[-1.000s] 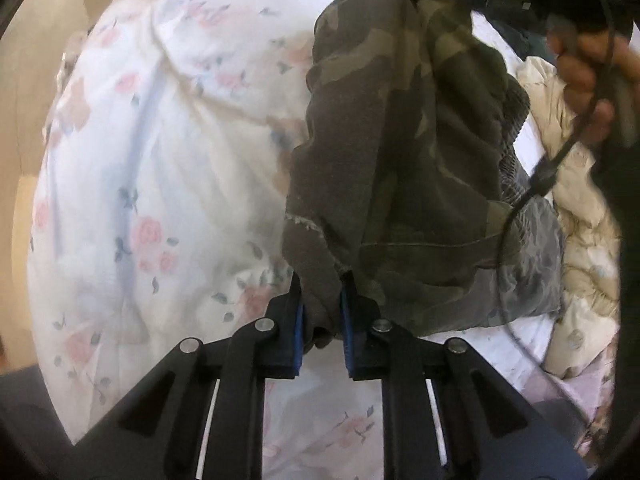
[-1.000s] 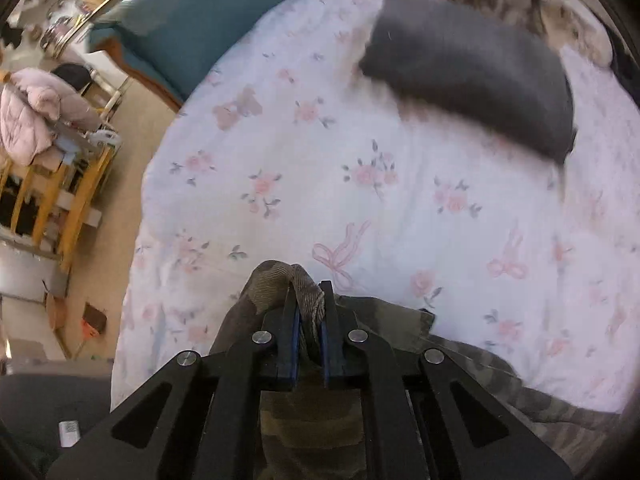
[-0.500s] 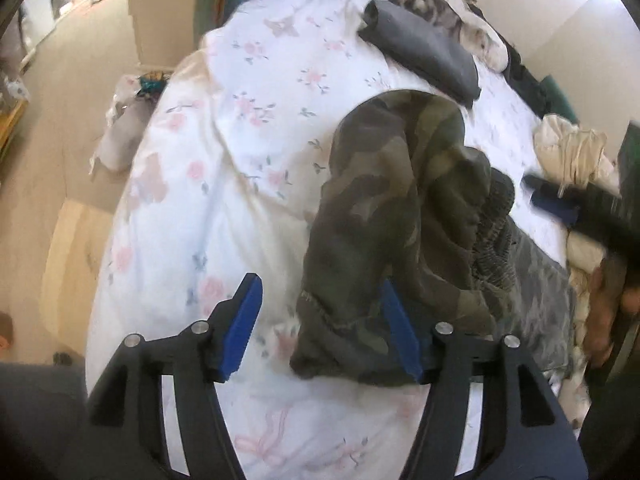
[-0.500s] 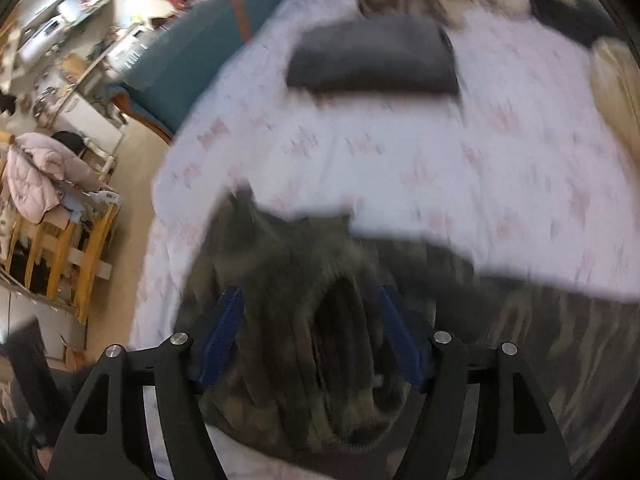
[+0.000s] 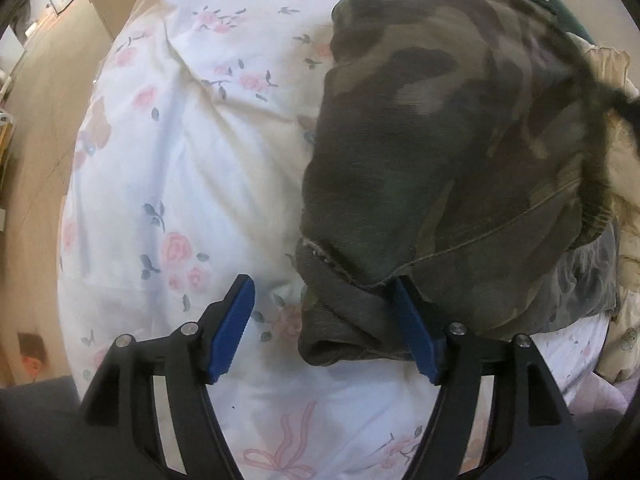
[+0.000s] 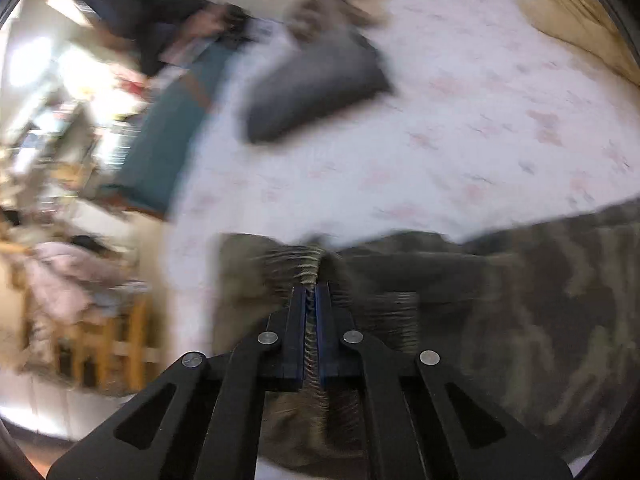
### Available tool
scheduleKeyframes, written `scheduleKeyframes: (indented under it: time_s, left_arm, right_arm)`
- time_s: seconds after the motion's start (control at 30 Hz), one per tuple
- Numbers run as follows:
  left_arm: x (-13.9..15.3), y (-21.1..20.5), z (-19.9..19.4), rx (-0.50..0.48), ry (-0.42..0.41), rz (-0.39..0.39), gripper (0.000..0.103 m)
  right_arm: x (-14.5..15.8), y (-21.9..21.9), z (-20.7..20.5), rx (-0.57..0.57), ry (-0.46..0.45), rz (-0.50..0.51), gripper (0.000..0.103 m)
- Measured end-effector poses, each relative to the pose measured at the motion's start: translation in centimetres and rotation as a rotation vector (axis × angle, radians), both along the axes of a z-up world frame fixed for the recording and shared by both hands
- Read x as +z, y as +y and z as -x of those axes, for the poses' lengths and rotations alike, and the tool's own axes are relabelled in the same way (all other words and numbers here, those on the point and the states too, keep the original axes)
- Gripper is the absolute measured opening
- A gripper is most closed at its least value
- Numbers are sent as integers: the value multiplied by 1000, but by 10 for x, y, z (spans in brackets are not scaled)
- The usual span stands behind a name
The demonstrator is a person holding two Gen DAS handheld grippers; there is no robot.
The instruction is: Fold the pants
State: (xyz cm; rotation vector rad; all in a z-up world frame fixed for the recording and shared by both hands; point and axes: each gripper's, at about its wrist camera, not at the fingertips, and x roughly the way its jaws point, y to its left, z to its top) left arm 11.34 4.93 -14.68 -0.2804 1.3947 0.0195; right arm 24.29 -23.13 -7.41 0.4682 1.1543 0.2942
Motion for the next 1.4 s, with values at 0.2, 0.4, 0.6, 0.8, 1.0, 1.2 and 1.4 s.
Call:
scheduleKeyframes:
  time_s: [0.2,0.4,0.6,0.8,1.0,1.2,1.4]
  left_arm:
    - [14,-5,1,-3,-10,-30,67]
    - [49,0,14,43,-124,-11,67]
    - [69,8,10,106,-244,-115,73]
    - [57,32,9,177,-256,-175,76]
    - [58,44,9,237,-259,-137,76]
    - [64,36,7,193,-278,-135,76]
    - [33,1,7,23,-160,-141,76]
  right_arm:
    - [-51,8,-19,11,134,14,11]
    - [-10,-3,27,44,58,8,91]
    - [-61,-8,66,-72,149,-114,92]
    - [-93,3,78,-152,212,-266,52]
    - [-35,16,103,-142,113,-351,33]
    - [-48,0,127,-240,178,-383,33]
    - [-108,-5,118,-279,309,-270,53]
